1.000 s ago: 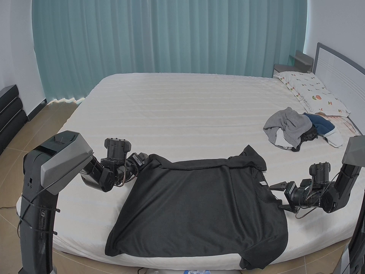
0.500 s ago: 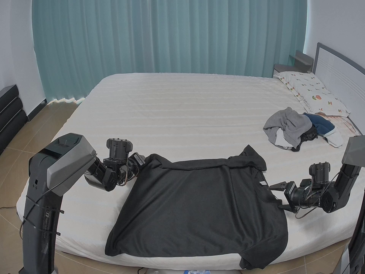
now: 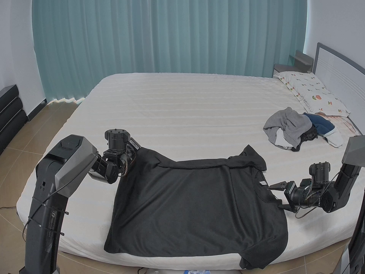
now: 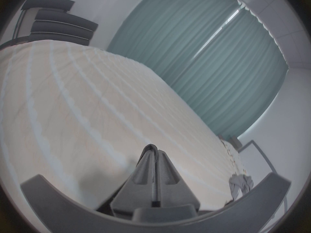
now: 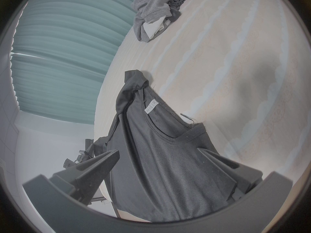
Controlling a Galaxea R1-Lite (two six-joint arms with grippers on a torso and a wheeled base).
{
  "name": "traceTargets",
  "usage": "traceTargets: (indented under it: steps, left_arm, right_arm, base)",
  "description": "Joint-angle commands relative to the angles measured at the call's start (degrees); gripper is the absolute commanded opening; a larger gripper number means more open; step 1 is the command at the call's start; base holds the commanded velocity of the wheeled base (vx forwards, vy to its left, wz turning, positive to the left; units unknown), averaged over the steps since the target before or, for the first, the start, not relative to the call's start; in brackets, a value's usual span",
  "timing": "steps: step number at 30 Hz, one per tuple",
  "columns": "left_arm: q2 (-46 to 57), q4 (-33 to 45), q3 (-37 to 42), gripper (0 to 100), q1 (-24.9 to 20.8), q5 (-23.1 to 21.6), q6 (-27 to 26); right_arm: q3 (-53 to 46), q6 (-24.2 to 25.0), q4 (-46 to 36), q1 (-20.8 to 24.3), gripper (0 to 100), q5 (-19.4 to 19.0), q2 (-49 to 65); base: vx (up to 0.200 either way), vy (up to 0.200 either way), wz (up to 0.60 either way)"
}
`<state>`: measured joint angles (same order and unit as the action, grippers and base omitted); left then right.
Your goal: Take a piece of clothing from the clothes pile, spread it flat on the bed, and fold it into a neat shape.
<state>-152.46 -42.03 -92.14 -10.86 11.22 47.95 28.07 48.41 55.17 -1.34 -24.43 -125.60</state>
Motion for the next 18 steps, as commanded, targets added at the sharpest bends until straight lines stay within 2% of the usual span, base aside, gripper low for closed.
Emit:
traceTargets:
  steps: [1,12,18]
  left_arm:
    - [-2.8,-0.5,-2.3,0,0.5,0.3,0.2]
    - [-5.8,-0.1,-7.7,0,2.5,4.7,-0.1]
    - [-6.4,0.0,-7.8,0,2.8,5.0,-0.2]
  right_arm:
    - [0.0,0.0,0.0,0.0,100,0.0,-0.1]
    - [-0.1,0.0,0.0,0.1,100,0.3,-0.1]
    - [-0.1,0.0,0.0,0.1,100,0.3,-0.1]
  base:
    - [0.000,0.000,0.00]
    - [0.000,0.000,0.00]
    - [0.000,0.000,0.00]
